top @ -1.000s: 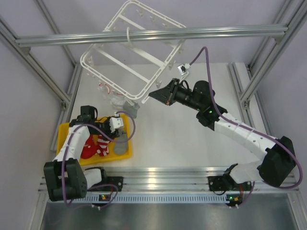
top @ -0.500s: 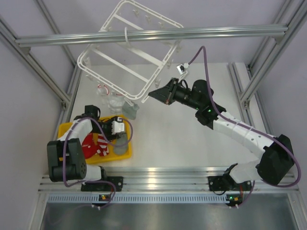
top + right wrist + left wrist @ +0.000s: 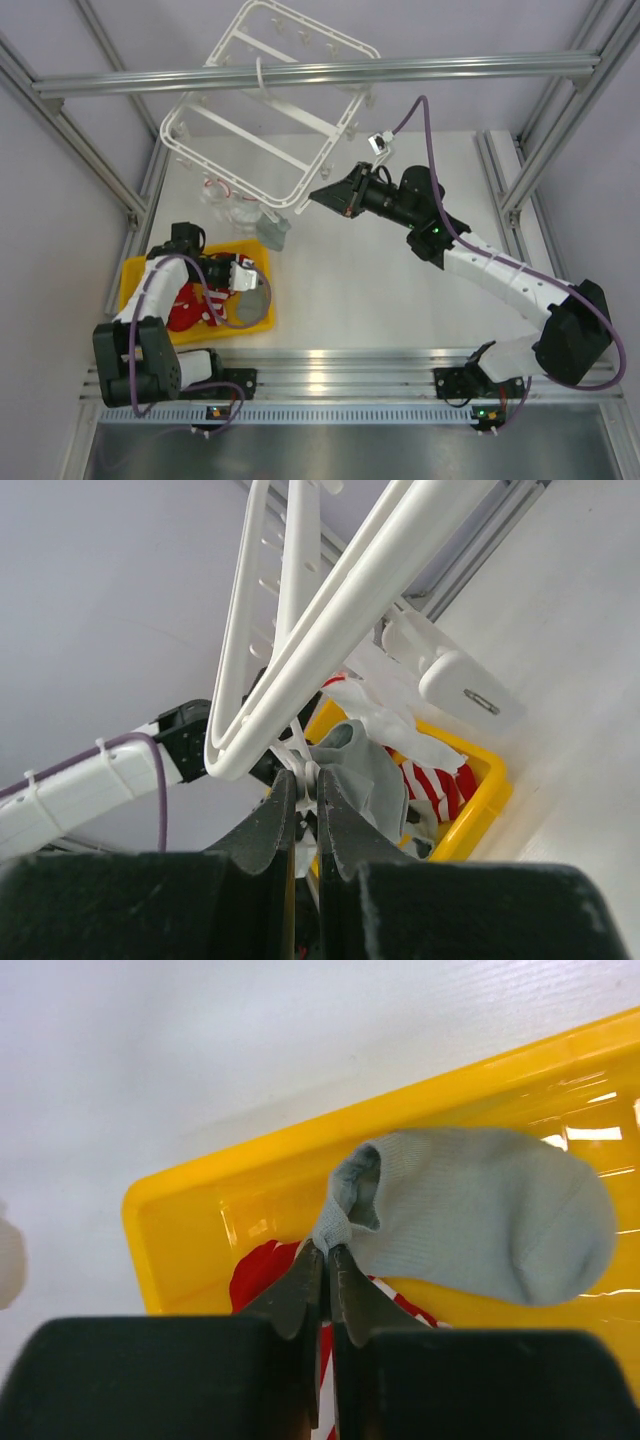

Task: Clip the socks to the hanger
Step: Pick up the sock from the bin.

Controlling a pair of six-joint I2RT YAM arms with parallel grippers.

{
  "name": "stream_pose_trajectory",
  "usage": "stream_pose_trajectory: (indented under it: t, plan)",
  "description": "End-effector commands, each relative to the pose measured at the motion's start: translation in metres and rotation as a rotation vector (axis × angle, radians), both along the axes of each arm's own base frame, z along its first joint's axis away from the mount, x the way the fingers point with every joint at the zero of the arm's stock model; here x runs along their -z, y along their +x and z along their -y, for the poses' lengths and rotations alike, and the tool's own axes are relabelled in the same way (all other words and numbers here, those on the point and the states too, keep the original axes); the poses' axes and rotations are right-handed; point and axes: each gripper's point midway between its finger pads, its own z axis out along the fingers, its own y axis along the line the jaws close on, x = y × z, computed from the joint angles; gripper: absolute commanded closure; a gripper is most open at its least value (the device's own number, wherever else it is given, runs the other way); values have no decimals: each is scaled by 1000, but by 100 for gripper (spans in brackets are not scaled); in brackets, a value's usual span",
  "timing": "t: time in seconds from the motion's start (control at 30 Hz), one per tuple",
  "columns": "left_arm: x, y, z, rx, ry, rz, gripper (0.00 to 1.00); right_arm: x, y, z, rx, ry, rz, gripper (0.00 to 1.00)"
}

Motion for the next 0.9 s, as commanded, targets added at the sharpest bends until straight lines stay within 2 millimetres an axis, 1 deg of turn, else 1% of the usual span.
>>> stream_pose_trajectory:
  t: [0.0, 0.03, 0.07, 0.1, 0.13, 0.17, 0.2, 0.23, 0.27, 0.3, 0.33, 0.4, 0.43, 0.5, 0.53, 0.57, 0.6, 0.63, 0.67, 0.73, 0.77, 0.8, 0.83, 0.87]
  plan:
    - [-32, -25, 13, 49, -60, 25, 100, -42, 13, 8, 54, 66, 85, 100]
    - [-37, -30, 14, 51, -64, 21, 100, -41, 14, 8, 57, 64, 83, 100]
    - [-43, -43, 17, 57, -73, -16, 100, -42, 13, 8, 54, 64, 85, 100]
    - [-53, -49, 20, 64, -88, -1, 100, -42, 13, 9, 57, 64, 85, 100]
    - [-59, -56, 23, 73, -103, -12, 100, -42, 13, 8, 56, 63, 88, 100]
    - [-69, -66, 27, 88, -124, -27, 100, -41, 14, 8, 56, 61, 88, 100]
    - [-79, -71, 31, 87, -145, -15, 100, -41, 13, 8, 53, 62, 92, 100]
    - [-96, -72, 38, 94, -200, 7, 100, -41, 12, 8, 50, 61, 96, 100]
    - [-105, -76, 42, 97, -227, 13, 100, -40, 12, 8, 47, 63, 101, 100]
    - [-113, -86, 47, 101, -255, -5, 100, -40, 12, 7, 45, 62, 103, 100]
    - [-129, -87, 53, 111, -300, 21, 100, -40, 11, 7, 42, 62, 109, 100]
    - [-146, -95, 60, 121, -346, 35, 100, -41, 12, 7, 41, 61, 116, 100]
    - [-158, -95, 64, 114, -378, 37, 100, -42, 12, 7, 42, 60, 124, 100]
    - [-172, -98, 69, 117, -408, 40, 100, -42, 11, 6, 36, 61, 130, 100]
    - [-183, -93, 71, 124, -414, 79, 100, -43, 12, 6, 35, 61, 134, 100]
    - [-188, -93, 73, 90, -437, 36, 100, -42, 12, 5, 35, 61, 134, 100]
    - [-194, -91, 77, 90, -447, 34, 100, -43, 12, 4, 29, 62, 139, 100]
    - [-207, -77, 79, 93, -448, 103, 100, -43, 12, 5, 29, 65, 140, 100]
    - [-212, -74, 81, 22, -483, 20, 100, -43, 12, 4, 26, 68, 138, 100]
    - [-221, -70, 92, 3, -479, 7, 100, -44, 9, 2, 11, 73, 140, 100]
    - [-233, -62, 99, -33, -509, 3, 100, -44, 9, 2, 7, 75, 142, 100]
    - [-232, -63, 107, -36, -484, -1, 100, -44, 7, 1, -4, 76, 141, 100]
    - [-240, -65, 113, -39, -491, -11, 100, -43, 7, 1, -9, 77, 143, 100]
    - [-240, -61, 118, -43, -485, -32, 100, -44, 6, 1, -12, 79, 144, 100]
